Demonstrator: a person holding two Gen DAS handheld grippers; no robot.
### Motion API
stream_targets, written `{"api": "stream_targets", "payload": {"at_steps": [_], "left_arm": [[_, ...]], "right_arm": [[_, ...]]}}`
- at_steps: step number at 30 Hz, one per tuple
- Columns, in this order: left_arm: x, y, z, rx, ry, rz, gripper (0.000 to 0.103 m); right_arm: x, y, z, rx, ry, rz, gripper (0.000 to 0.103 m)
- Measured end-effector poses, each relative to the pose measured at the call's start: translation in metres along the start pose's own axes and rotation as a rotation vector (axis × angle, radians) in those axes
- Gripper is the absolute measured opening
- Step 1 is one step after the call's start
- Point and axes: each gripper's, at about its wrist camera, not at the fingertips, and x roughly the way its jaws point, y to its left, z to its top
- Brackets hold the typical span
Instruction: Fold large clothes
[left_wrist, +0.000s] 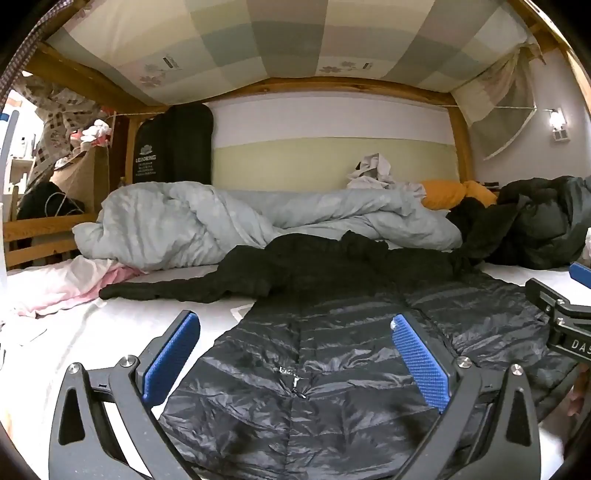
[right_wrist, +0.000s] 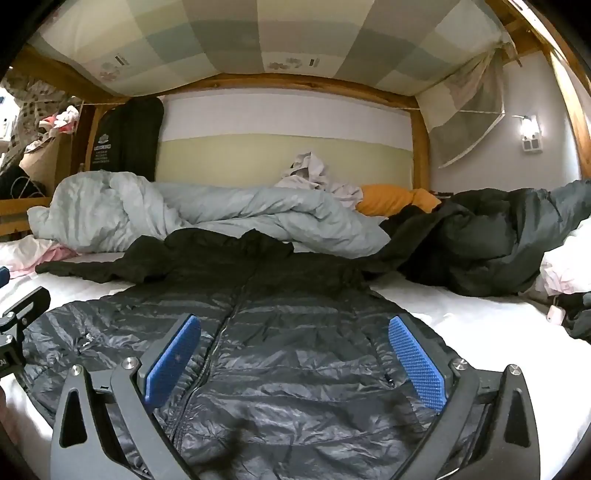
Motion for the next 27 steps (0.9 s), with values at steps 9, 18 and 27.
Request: {"api": "stream_targets", "payload": {"at_steps": [9, 18, 27], "left_arm": [[0.0019, -0.0016, -0.0018, 0.003, -0.001, 0.002, 0.103], [0.0020, -0.0013, -0.0024, 0.004, -0.004, 0.002, 0.103], [0.0024, -0.0024, -0.0023, 0.006, -0.004, 0.003, 0.103]], "right_arm": [[-0.0016, 0.0012, -0.0008, -0.009, -0.003, -0.007, 0.103], [-0.0029, 0.0049, -0.0021, -0.024, -0.011, -0.018, 0.103], [-0.0036, 0.0047, -0.0022, -0.017, -0.008, -0.022, 0.103]]}}
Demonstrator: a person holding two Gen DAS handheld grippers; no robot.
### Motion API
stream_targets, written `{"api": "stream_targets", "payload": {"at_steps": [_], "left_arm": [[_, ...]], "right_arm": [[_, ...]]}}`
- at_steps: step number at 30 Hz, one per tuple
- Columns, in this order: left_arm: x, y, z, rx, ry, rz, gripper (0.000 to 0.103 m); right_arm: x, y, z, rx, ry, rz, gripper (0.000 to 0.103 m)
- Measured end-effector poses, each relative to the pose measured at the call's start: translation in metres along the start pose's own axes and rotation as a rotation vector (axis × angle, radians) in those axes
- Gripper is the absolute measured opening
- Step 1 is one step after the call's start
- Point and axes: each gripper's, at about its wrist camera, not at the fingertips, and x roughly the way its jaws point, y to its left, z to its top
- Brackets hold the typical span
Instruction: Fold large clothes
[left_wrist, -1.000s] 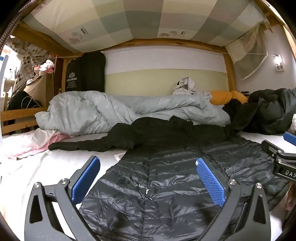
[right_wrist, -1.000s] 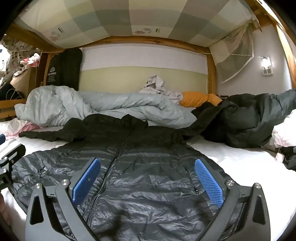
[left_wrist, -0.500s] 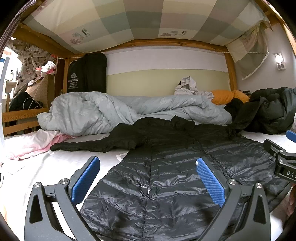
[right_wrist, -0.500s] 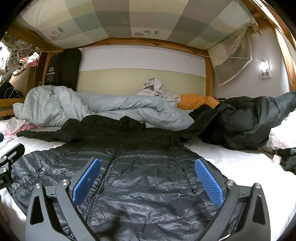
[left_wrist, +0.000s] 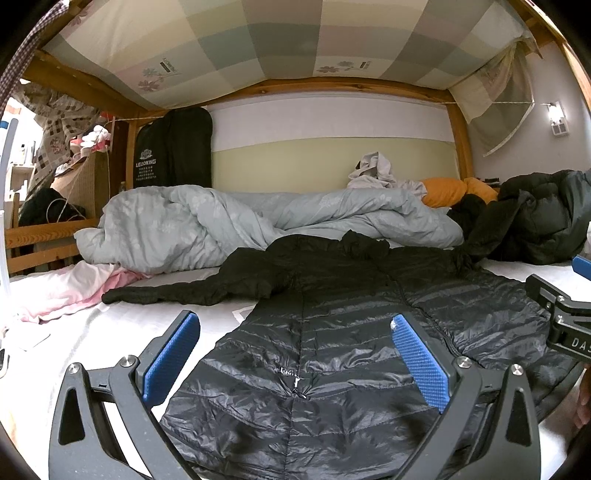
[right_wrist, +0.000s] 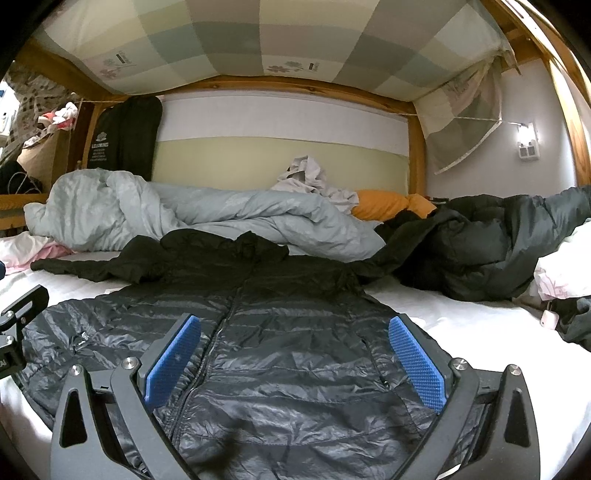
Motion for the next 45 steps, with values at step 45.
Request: {"api": "stream_targets", "payload": {"at_steps": [45], "left_arm": [[0.0010, -0.0036, -0.0020, 0.011, 0.000, 0.003, 0.103]], "right_arm": [[-0.0003, -0.0077, -0.0017, 0.011, 0.002, -0.011, 0.103]]}}
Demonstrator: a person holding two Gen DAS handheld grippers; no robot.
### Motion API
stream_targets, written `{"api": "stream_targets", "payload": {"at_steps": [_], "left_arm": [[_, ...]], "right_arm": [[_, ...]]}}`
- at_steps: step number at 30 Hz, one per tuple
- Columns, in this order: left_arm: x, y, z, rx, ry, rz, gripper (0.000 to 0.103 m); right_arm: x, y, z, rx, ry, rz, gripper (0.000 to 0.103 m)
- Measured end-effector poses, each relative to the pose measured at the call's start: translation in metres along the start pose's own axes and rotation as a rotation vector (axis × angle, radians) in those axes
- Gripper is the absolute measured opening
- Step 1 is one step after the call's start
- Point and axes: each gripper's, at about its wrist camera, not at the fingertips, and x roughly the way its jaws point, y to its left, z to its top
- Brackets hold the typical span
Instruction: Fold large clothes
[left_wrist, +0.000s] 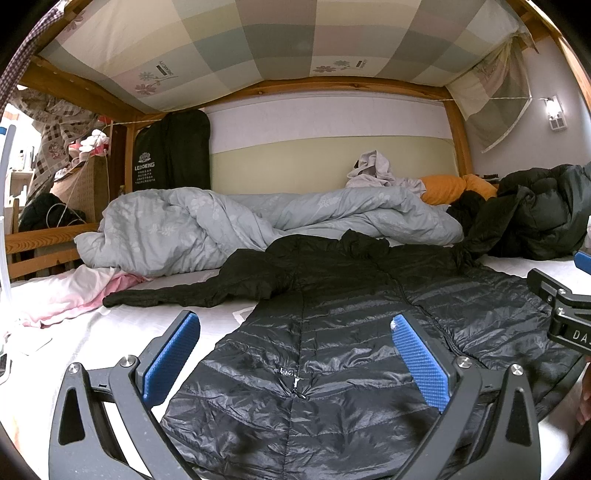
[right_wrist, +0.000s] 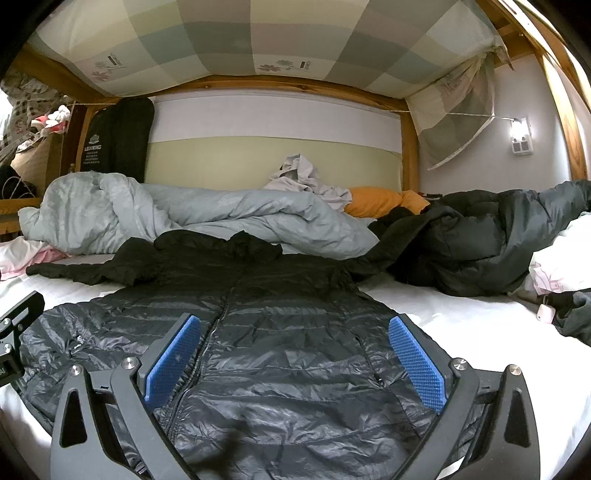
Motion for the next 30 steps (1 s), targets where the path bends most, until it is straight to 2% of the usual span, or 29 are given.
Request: {"api": "stream_targets", "payload": {"at_steps": [30], "left_arm": [[0.009, 0.013, -0.001, -0.023, 0.037, -0.005, 0.103]], "right_arm": [[0.000, -0.003, -0.001, 0.001, 0.008, -0.002, 0.103]]}}
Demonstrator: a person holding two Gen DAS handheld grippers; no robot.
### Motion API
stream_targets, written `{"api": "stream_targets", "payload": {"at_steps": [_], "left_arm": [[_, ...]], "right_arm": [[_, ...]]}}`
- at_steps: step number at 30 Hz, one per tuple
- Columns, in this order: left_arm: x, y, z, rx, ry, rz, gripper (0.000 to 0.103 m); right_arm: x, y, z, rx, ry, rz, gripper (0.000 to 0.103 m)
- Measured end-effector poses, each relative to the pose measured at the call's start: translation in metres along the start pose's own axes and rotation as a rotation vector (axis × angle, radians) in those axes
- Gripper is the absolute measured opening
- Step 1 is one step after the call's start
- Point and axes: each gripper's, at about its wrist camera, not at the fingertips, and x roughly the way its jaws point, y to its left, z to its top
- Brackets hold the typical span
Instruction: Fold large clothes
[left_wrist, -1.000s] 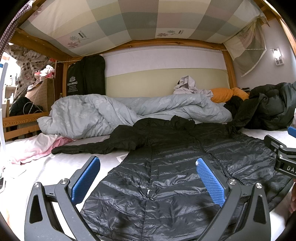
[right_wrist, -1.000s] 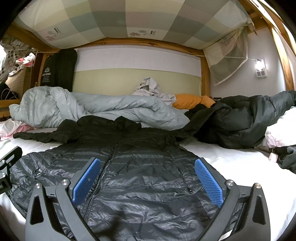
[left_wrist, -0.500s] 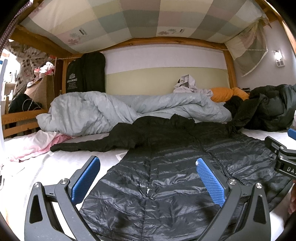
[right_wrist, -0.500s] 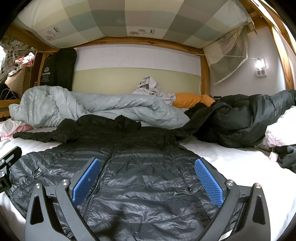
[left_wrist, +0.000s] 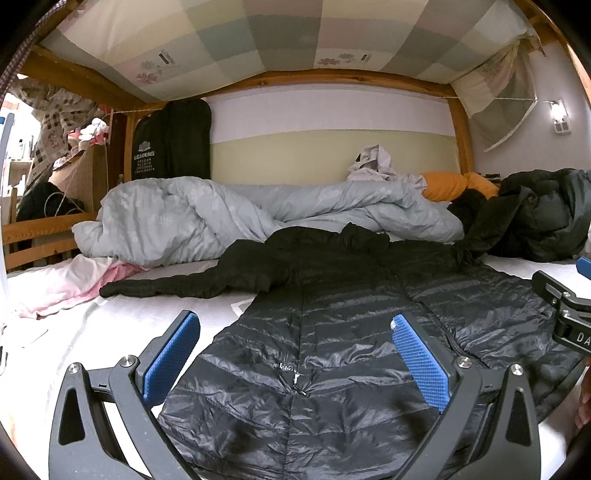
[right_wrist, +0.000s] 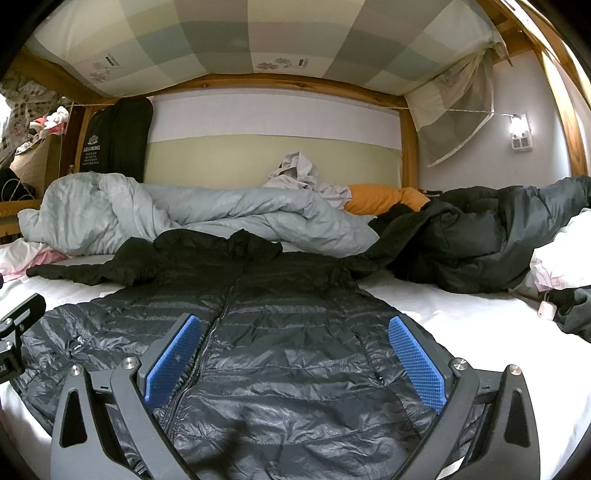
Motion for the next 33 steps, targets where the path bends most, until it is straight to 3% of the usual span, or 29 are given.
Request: {"api": "stream_targets", "payload": {"at_steps": [7, 14, 23, 26, 30, 33], "left_arm": [[0.006, 0.006, 0.002, -0.005, 0.038, -0.021, 0.103], [0.009, 0.016, 0.009, -0.017, 0.154, -0.053, 0.103], [-0.019, 0.018, 0.023, -0.003, 0.092, -0.060, 0.103], [-0.028, 0.014, 0.028, 0.039, 0.105, -0.073, 0.103], [-0.032, 0.006, 0.024, 0.142, 0.190, -0.114, 0.103], [-0.036, 0.005, 0.012, 0.164, 0.244, -0.132, 0.103]], "right_arm": [[0.001, -0.001, 0.000, 0.002, 0.008, 0.016, 0.103], [0.002, -0.011, 0.001, 0.042, 0.124, 0.084, 0.103], [-0.020, -0.009, 0.018, -0.014, 0.101, 0.109, 0.103], [-0.024, -0.009, 0.022, -0.042, 0.119, 0.119, 0.103], [-0.029, -0.010, 0.016, -0.093, 0.173, 0.106, 0.103], [-0.034, -0.012, 0.008, -0.114, 0.237, 0.116, 0.103]]}}
